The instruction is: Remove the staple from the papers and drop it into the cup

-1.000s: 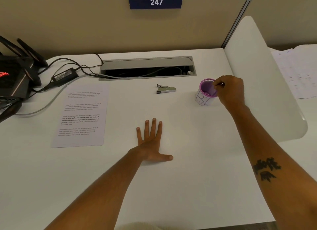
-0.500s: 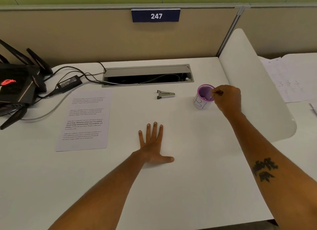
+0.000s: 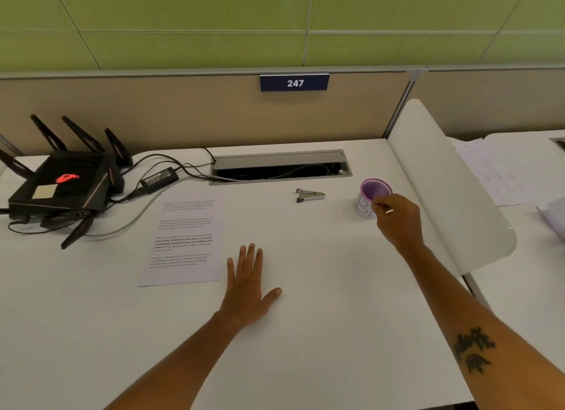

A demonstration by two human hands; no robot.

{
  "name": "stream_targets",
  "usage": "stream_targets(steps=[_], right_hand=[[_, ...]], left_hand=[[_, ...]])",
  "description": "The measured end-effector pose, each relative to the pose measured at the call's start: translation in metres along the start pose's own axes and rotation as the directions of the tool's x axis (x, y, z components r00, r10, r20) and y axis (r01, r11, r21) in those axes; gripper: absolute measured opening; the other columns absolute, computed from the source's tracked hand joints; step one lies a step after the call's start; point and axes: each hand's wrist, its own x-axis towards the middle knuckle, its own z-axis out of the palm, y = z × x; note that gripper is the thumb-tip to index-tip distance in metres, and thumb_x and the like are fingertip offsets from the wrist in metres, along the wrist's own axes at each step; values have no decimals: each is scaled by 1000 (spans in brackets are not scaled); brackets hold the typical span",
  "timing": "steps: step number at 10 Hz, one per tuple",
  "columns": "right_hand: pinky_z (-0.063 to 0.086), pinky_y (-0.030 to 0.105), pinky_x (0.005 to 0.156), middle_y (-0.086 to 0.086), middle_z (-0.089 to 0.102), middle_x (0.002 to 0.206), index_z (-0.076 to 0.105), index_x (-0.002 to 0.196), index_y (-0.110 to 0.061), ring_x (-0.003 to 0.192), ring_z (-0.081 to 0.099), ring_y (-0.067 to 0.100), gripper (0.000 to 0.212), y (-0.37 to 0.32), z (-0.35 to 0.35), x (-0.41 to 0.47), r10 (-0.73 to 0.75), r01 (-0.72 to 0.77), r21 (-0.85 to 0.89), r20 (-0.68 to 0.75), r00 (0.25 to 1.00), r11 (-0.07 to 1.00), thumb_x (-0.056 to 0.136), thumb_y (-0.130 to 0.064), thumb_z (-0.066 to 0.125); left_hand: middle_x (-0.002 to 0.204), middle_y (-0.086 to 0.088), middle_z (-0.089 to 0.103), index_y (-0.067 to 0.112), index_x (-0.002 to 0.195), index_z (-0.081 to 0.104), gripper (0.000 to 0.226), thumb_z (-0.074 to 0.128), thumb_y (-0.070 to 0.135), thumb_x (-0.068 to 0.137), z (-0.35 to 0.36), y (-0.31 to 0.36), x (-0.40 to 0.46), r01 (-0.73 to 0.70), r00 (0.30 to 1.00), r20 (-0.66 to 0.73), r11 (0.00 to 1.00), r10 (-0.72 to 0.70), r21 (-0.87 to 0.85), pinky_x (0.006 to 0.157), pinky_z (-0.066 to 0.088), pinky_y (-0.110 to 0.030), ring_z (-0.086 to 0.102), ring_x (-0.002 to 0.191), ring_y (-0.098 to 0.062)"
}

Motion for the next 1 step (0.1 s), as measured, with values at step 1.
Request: stream_targets(steps=[1], right_hand=[[52,24,77,10,78,94,77,95,-8,83,72,24,6,-19,13,-31,25,-25,43,-7,1000,999,89,-7,75]], left_hand=[[173,-6,-22,15,166,-8,106,26,81,90,-7,-33,-21,47,998,-35,999,-47,-1,124,-24,-49,-28,158,-24]])
